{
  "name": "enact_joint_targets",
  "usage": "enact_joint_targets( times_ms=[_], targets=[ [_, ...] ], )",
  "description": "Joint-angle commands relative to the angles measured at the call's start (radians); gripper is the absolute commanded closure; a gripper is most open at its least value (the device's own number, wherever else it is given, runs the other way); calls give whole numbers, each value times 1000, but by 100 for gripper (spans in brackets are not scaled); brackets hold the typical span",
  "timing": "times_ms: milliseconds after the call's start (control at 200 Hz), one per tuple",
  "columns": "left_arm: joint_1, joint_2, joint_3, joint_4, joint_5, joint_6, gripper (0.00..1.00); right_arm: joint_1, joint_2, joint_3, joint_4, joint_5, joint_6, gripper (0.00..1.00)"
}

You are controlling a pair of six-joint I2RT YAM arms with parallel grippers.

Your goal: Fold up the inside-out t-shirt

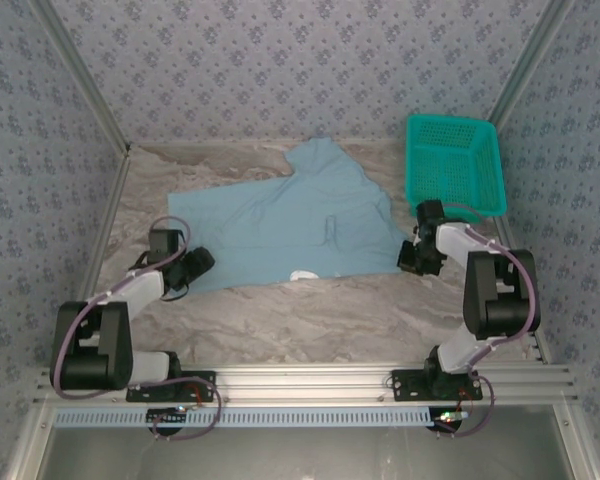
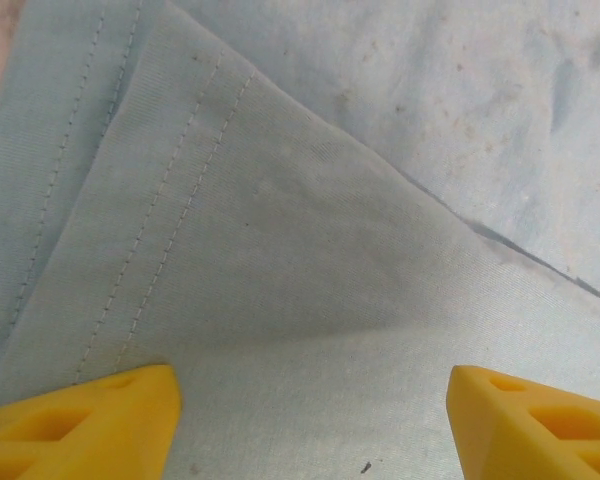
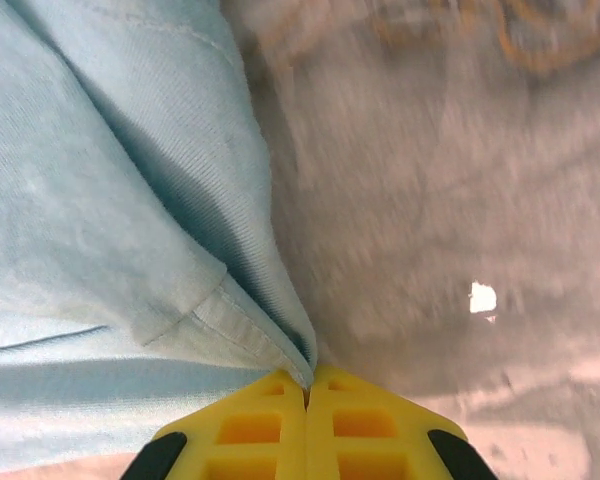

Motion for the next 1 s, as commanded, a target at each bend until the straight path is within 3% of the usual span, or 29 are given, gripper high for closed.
enact_joint_targets(
  times_ms=[0,110,285,400,520,754,994],
  targets=[
    [-24,-67,-50,-173,7,-49,28,-9,-78,-73,-91,37,50,97],
    [-57,-179,-63,-234,-14,-73,28,-7,-180,-126,-112,61,79,94],
    [-55,-254,26,-288,-49,-36,27,60,-315,-61,-63,89,94,61],
    [-35,-237,104,-249,-101,0,23,189,-306,23,67,120,27,54],
    [-5,-139,159,-171,-82,2,23,239,-149,112,163,40,27,54],
    [-19,60,247,-76,29,-29,24,272,195,306,144,1,-1,64],
    [-64,215,298,-86,75,24,24,215,267,311,-6,27,26,67]
  ],
)
